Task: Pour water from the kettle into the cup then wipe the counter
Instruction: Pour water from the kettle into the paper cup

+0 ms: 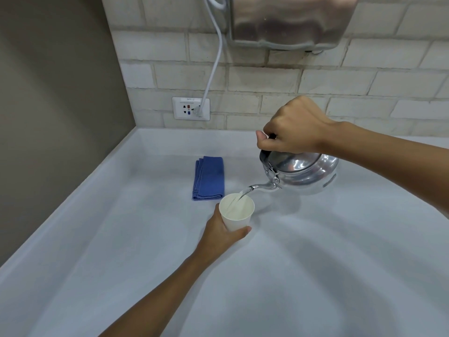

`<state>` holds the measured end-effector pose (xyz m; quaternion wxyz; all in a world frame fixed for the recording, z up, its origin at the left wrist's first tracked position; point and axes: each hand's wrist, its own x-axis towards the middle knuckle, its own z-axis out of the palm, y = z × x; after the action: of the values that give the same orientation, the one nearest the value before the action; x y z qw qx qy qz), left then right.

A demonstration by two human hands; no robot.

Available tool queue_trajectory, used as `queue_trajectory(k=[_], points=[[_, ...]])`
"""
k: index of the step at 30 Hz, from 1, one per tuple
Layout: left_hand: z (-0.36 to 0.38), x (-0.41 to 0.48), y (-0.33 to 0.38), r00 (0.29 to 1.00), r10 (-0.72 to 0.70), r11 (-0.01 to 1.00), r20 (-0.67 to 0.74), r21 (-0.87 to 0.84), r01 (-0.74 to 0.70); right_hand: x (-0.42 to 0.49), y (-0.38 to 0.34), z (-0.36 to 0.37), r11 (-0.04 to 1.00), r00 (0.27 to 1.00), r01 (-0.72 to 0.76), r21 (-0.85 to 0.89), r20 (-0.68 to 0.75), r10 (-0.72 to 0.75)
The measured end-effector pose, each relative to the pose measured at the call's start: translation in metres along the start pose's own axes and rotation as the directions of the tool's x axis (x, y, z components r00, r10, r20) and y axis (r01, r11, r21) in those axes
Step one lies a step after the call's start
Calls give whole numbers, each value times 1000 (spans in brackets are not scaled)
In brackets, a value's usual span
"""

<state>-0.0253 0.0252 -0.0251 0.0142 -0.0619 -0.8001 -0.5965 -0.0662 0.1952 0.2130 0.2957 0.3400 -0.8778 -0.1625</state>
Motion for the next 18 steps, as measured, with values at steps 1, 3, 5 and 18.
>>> queue_trajectory(k=[1, 3, 5, 18], points=[[0, 0, 0, 1000, 1, 1000, -1, 2, -1, 0, 1, 0, 1000, 1000, -2, -3, 0, 2], [1, 1, -1, 1000, 0, 1000, -5, 8, 0, -1, 2, -2, 1000, 1000, -7, -11, -5, 7], [1, 1, 0, 1000, -5, 1000, -6, 14, 5, -1, 2, -3, 1000, 1000, -2, -12, -13, 2], [0, 0, 1, 1000, -2, 1000, -2, 8, 2, 1, 5, -3, 999, 999, 15, -33, -29, -16]])
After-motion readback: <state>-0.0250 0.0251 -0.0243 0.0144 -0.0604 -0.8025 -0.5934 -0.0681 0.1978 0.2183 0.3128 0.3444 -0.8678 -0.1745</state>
